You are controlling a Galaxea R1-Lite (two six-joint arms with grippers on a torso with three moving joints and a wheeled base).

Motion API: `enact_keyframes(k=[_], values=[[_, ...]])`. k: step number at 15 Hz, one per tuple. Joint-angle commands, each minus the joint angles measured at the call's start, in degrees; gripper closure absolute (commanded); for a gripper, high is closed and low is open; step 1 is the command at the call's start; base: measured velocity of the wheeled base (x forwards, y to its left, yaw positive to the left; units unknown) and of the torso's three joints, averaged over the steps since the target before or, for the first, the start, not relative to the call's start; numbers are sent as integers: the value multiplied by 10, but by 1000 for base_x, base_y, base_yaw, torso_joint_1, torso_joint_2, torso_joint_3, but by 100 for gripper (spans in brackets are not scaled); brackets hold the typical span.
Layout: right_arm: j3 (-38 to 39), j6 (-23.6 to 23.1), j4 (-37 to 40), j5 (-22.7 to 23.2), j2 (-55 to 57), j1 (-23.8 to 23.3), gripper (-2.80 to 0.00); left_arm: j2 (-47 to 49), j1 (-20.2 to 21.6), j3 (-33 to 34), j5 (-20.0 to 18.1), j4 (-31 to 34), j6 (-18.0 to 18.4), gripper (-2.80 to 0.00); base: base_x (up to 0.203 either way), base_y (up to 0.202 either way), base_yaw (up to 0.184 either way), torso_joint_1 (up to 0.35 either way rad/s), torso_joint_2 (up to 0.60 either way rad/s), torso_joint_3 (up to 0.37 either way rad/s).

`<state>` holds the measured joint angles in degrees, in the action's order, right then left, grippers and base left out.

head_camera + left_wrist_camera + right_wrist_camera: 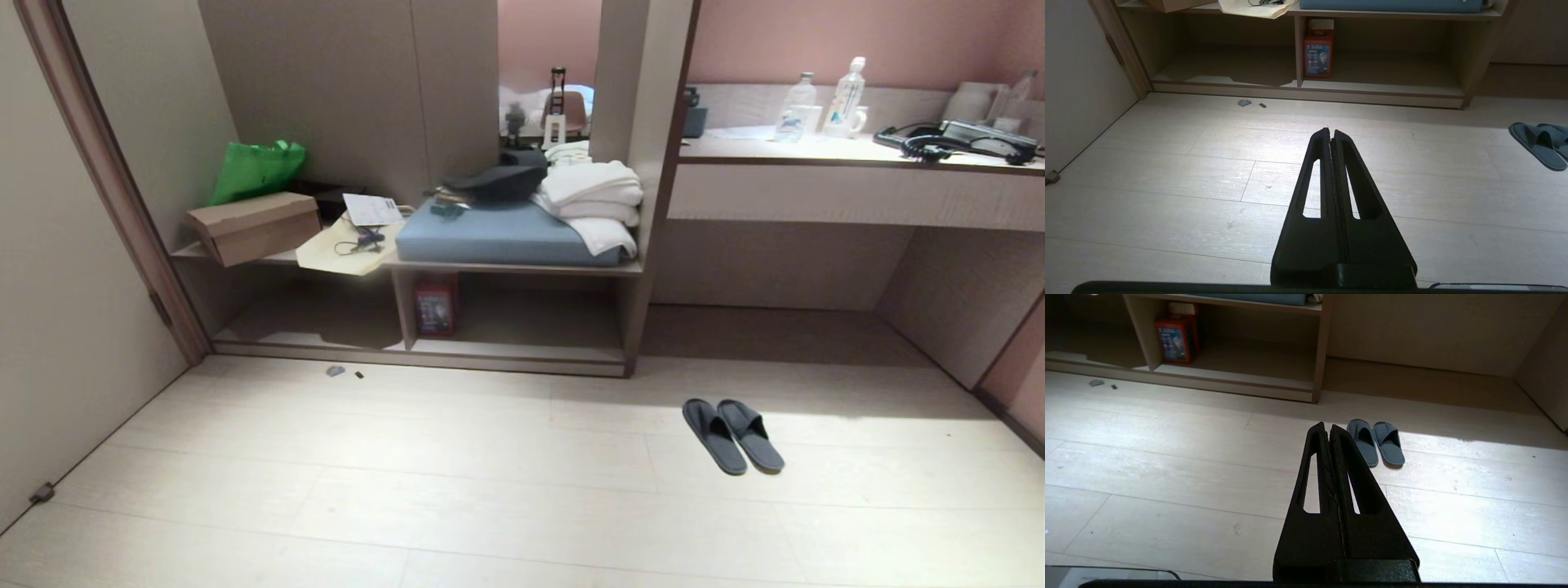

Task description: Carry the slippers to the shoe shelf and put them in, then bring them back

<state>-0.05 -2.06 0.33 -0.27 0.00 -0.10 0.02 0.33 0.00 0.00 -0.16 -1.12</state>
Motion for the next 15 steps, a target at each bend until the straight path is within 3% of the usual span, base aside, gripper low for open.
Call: enact_keyframes(k=[1,8,15], values=[[0,0,0,1,1,0,0,0,0,0,0,0,0,0,0,0,0,0,0,0],[0,-12,1,4,1,0,0,0,0,0,0,0,0,0,-9,0,0,1,0,0],[0,-11,1,4,1,0,0,0,0,0,0,0,0,0,-193,0,2,4,2,0]])
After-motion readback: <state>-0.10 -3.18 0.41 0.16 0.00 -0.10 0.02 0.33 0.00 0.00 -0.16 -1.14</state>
